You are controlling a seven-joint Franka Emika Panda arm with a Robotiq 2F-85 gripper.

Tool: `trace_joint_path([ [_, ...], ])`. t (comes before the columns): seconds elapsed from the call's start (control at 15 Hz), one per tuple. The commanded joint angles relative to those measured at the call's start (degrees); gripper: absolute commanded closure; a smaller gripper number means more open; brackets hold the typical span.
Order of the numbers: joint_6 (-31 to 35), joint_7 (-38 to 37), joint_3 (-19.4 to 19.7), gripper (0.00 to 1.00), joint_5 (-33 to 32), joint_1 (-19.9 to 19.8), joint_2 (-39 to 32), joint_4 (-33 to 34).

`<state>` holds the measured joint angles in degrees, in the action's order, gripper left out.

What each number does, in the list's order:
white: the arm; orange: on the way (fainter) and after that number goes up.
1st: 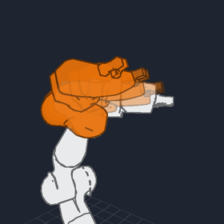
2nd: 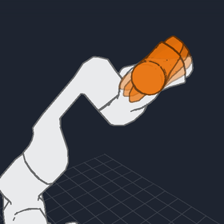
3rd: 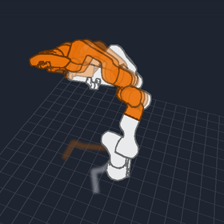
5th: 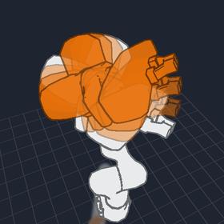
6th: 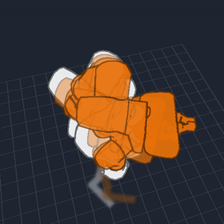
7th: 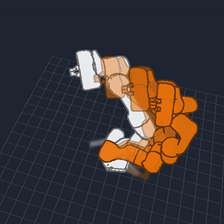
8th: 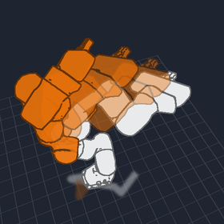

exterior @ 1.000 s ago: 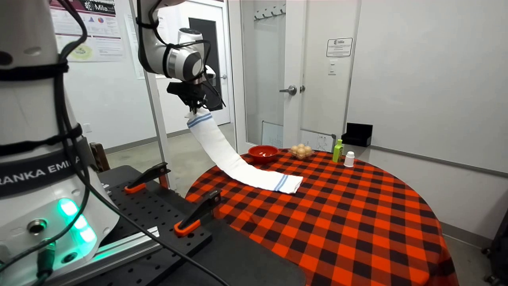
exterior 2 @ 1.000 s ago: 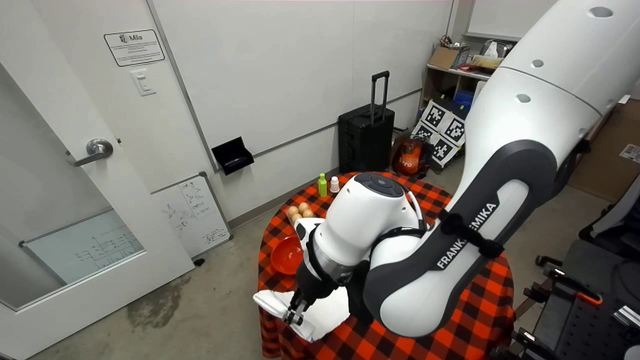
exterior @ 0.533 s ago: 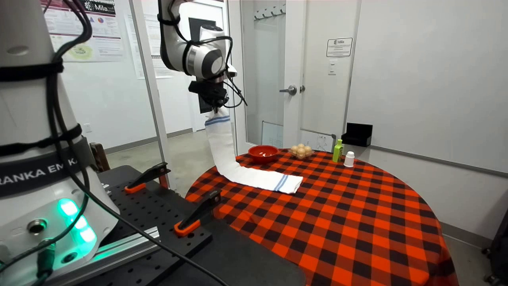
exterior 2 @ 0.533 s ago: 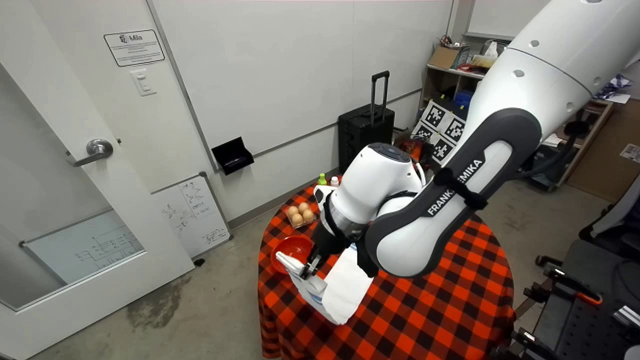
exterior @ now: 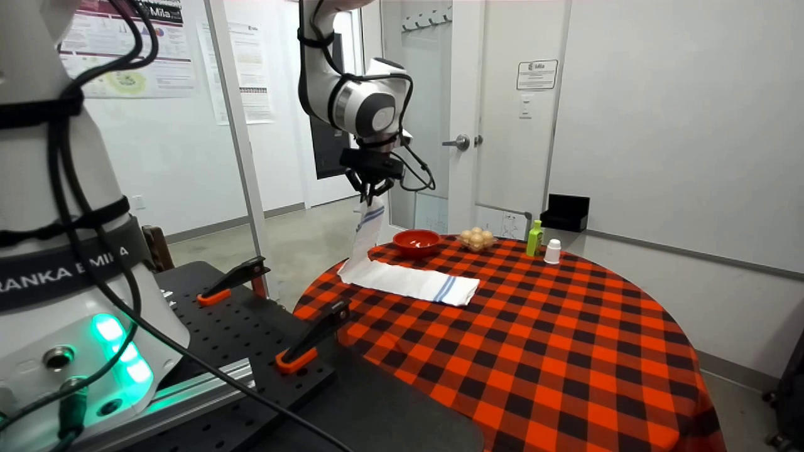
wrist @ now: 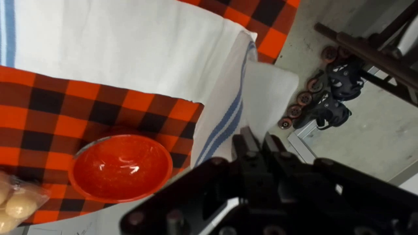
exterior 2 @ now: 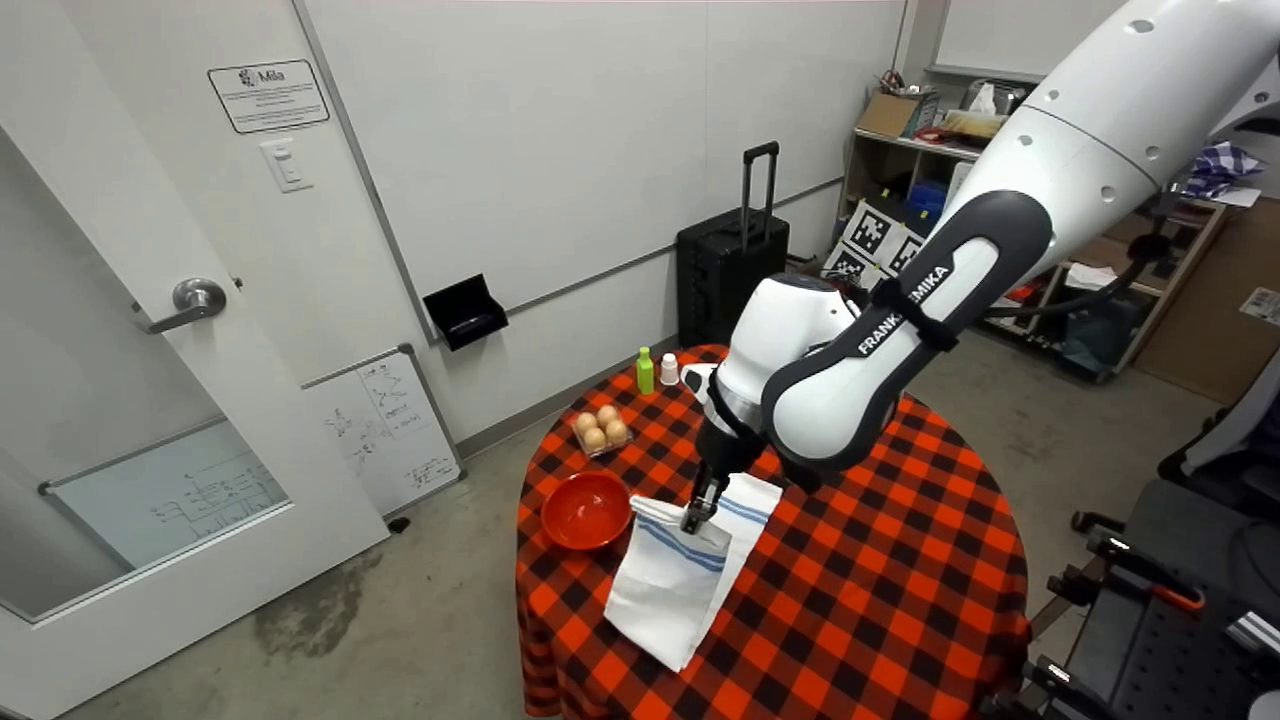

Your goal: Fold the towel on the table

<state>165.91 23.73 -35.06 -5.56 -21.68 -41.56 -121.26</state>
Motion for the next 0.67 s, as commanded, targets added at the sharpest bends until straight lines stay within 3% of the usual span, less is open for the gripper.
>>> trace_joint_path([
  [0.0, -5.8, 7.1, 1.2, 0.99, 1.4, -2.7, -0.5, 1.9],
  [0.27, -10.4, 12.5, 6.4, 0.99, 1.3, -1.9, -1.5, 5.5],
  [0.6, -13.6, 18.8, 9.9, 0.99, 1.7, 1.6, -4.1, 9.5],
])
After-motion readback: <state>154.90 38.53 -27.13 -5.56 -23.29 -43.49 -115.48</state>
